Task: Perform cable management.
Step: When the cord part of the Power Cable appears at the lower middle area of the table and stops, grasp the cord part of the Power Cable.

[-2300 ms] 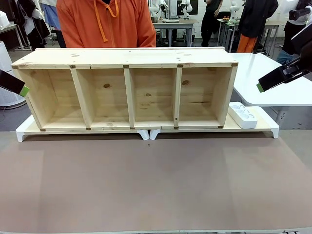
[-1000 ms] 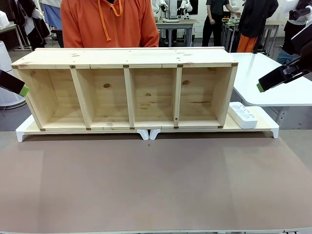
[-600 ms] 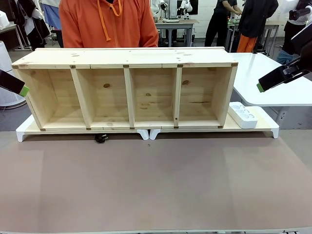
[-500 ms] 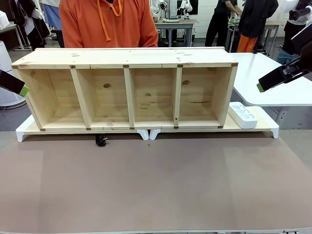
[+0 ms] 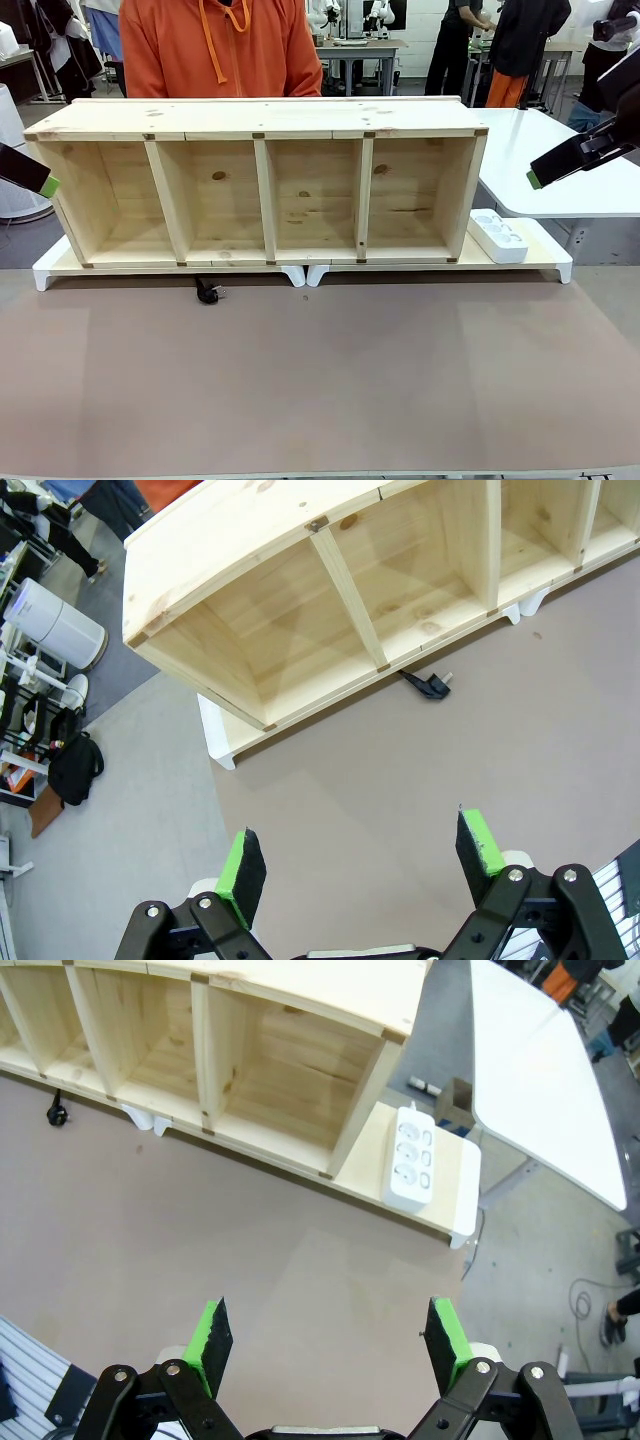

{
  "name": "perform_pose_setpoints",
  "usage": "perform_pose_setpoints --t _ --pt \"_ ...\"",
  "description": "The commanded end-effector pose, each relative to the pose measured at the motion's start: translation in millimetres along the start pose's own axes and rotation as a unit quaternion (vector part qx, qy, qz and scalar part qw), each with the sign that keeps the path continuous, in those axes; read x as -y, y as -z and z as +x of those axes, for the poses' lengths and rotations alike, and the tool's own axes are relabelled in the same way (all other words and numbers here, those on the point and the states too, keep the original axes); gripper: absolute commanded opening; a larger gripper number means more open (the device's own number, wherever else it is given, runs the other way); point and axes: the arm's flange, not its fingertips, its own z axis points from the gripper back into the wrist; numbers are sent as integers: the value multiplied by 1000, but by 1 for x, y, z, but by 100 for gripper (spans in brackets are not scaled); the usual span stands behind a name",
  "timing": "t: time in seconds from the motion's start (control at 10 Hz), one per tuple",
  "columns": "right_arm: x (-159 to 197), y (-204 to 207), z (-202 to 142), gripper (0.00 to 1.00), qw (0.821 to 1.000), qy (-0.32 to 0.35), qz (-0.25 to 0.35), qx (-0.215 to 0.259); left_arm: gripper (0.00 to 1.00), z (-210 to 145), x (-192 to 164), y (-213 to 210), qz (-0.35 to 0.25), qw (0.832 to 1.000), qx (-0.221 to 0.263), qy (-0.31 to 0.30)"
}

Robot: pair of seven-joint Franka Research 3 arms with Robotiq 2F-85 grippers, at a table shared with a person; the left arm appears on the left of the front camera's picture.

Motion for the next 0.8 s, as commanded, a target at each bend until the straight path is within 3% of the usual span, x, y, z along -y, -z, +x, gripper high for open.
perform_pose_setpoints --t 0.0,0.7 --pt "1 0 0 100 1000 1 -1 2 100 2 0 2 1 1000 3 3" --pt "1 0 0 100 1000 1 -1 2 100 2 0 2 1 1000 3 3"
